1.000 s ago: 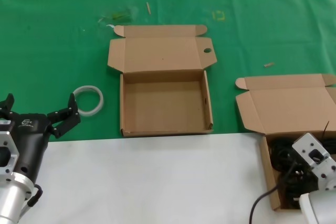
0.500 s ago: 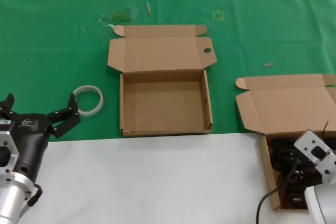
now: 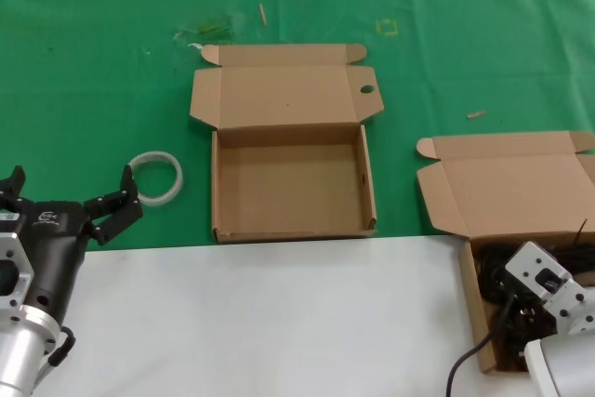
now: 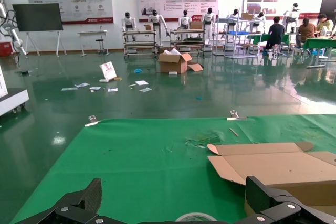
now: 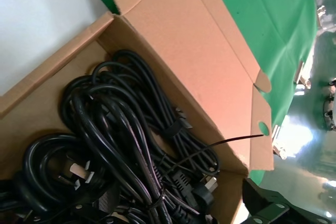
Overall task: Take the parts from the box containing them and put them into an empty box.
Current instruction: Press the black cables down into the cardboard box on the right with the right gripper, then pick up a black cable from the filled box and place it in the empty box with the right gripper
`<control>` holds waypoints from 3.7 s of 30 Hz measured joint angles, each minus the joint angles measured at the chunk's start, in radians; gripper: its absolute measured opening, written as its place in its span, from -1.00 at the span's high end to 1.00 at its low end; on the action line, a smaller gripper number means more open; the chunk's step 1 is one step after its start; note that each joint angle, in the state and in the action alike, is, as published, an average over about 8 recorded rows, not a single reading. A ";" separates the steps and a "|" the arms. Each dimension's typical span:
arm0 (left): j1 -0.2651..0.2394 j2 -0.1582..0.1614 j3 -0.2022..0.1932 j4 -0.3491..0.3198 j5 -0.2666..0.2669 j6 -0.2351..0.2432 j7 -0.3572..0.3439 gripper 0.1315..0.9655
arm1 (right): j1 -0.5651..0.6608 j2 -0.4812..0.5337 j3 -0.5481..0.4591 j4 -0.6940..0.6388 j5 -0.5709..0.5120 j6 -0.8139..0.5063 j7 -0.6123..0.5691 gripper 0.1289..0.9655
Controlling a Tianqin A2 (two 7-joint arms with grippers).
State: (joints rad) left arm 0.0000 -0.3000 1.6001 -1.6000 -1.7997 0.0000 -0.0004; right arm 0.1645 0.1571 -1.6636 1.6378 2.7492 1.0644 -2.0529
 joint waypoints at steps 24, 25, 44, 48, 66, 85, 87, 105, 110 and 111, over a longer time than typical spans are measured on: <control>0.000 0.000 0.000 0.000 0.000 0.000 0.000 -1.00 | 0.004 -0.010 -0.001 0.003 0.002 0.009 -0.018 0.27; 0.000 0.000 0.000 0.000 0.000 0.000 0.000 -1.00 | 0.003 -0.014 0.003 0.004 0.003 0.008 -0.021 0.33; 0.000 0.000 0.000 0.000 0.000 0.000 0.000 -1.00 | -0.011 -0.040 0.046 0.050 0.003 0.002 -0.070 0.88; 0.000 0.000 0.000 0.000 0.000 0.000 0.000 -1.00 | -0.012 -0.040 0.033 0.099 -0.001 0.022 -0.069 0.89; 0.000 0.000 0.000 0.000 0.000 0.000 0.000 -1.00 | 0.100 -0.040 -0.155 0.220 0.002 -0.041 0.031 0.90; 0.000 0.000 0.000 0.000 0.000 0.000 0.000 -1.00 | 0.338 -0.038 -0.644 -0.144 0.004 -0.351 0.523 0.90; 0.000 0.000 0.000 0.000 0.000 0.000 0.000 -1.00 | 0.348 -0.038 -0.675 -0.166 0.004 -0.362 0.557 0.90; 0.000 0.000 0.000 0.000 0.000 0.000 0.000 -1.00 | 0.356 -0.037 -0.734 -0.210 0.004 -0.385 0.688 0.90; 0.000 0.000 0.000 0.000 0.000 0.000 0.000 -1.00 | 0.356 -0.037 -0.734 -0.210 0.004 -0.386 0.689 0.90; 0.000 0.000 0.000 0.000 0.000 0.000 0.000 -1.00 | 0.356 -0.037 -0.734 -0.210 0.004 -0.386 0.689 0.90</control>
State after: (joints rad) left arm 0.0000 -0.3000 1.6000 -1.6000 -1.7998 0.0000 -0.0002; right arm 0.5203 0.1200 -2.3972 1.4280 2.7530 0.6786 -1.3641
